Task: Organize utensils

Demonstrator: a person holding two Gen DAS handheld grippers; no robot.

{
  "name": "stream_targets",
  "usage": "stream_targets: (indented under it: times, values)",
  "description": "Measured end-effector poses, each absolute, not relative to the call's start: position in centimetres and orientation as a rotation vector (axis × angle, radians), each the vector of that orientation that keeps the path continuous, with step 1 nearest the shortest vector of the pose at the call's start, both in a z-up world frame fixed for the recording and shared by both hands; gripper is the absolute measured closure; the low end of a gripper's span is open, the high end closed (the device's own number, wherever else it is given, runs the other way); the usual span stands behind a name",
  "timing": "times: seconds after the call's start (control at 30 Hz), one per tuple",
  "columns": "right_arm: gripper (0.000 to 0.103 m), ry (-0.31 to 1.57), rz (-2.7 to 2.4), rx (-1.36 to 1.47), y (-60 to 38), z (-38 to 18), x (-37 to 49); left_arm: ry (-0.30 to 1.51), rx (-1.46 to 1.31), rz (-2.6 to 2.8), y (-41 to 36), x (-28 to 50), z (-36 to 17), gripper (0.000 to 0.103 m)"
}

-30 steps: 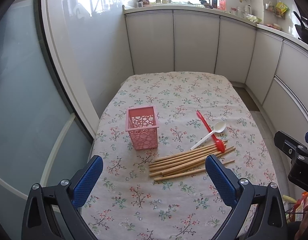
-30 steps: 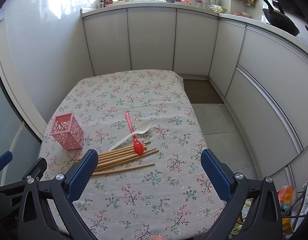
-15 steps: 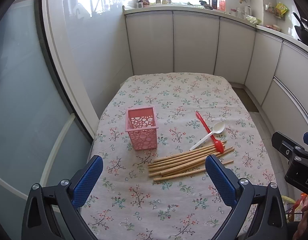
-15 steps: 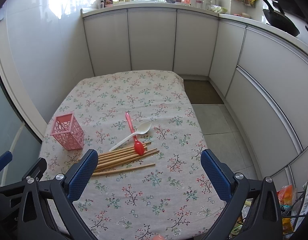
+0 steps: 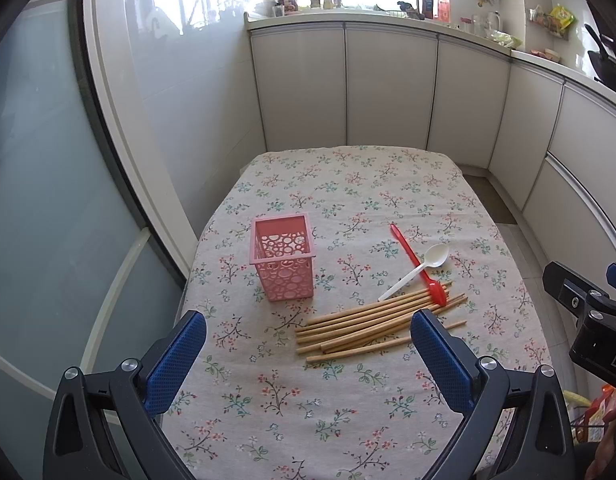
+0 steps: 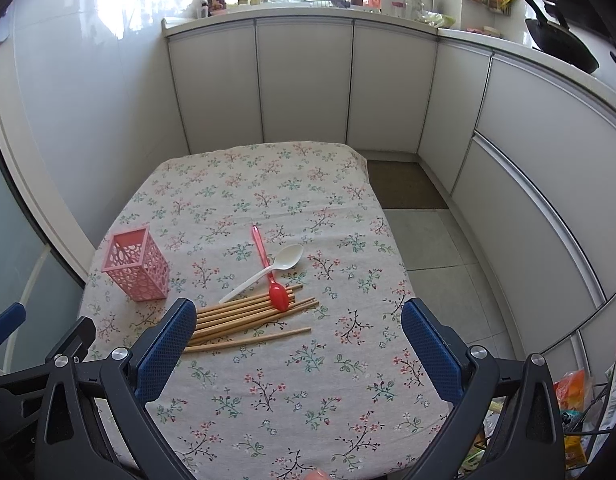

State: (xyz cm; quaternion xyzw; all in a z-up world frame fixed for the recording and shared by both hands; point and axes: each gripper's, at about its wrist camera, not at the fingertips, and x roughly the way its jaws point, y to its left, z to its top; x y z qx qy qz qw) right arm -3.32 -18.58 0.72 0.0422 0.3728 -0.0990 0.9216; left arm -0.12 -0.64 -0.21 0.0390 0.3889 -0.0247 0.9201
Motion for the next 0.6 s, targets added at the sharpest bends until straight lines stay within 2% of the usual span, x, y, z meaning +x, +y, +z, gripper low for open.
stream_targets:
  times: [0.6]
  values:
    - [0.000, 0.765, -0.203, 0.088, -18.64, 0.78, -3.34, 0.798, 0.079, -0.052, -0.72, -0.09, -0.02, 0.000]
